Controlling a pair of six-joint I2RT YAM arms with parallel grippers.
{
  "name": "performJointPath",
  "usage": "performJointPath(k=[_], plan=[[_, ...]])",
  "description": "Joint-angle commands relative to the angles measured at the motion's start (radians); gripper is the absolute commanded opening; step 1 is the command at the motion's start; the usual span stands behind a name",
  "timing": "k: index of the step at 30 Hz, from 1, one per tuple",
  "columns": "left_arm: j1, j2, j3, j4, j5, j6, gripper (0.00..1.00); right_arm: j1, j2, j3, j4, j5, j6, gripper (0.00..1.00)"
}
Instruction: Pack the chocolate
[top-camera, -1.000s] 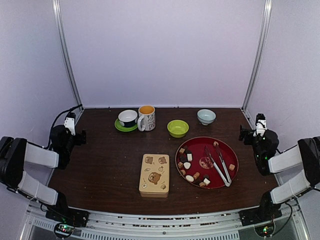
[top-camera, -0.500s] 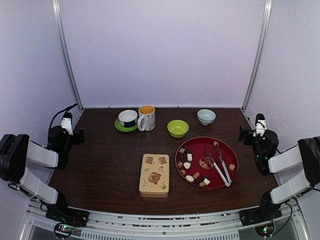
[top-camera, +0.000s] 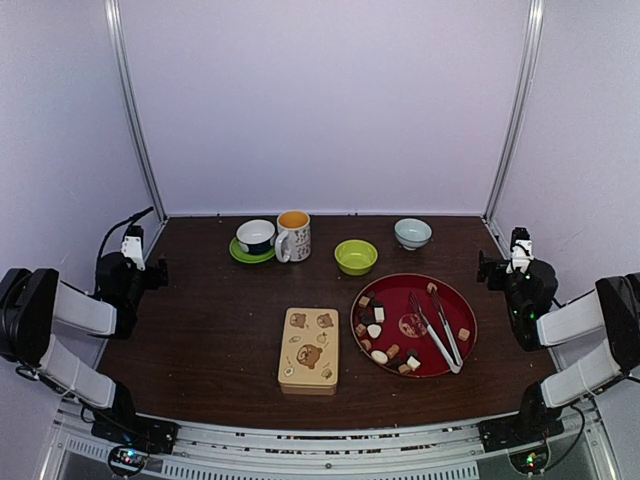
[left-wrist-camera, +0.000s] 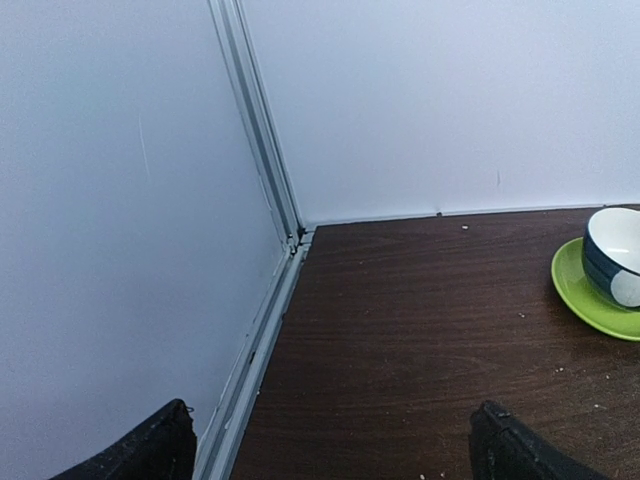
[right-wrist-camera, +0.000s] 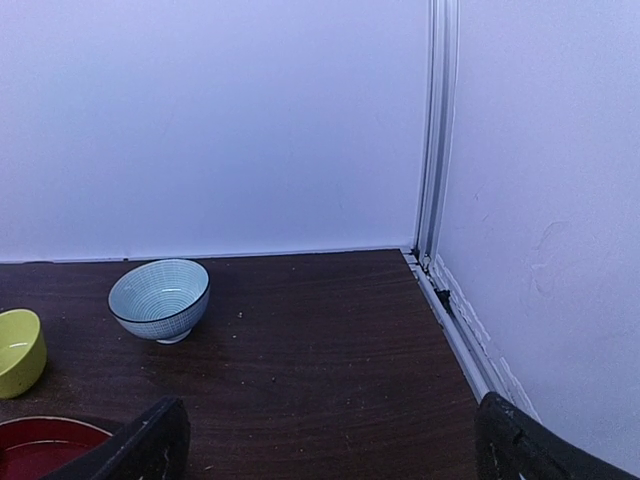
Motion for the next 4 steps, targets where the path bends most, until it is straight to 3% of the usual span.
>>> performJointPath(k=[1,4], plan=[[0.006,0.002,-0.006,0.062,-0.009,-0.011,0.98,0.001,-0.002,0.02,-0.015,-0.001,-0.008,1.0],[0.006,0.001,-0.005,0.058,-0.011,-0.01,0.98,0.003,-0.003,0.018,-0.015,0.001,-0.01,1.0]])
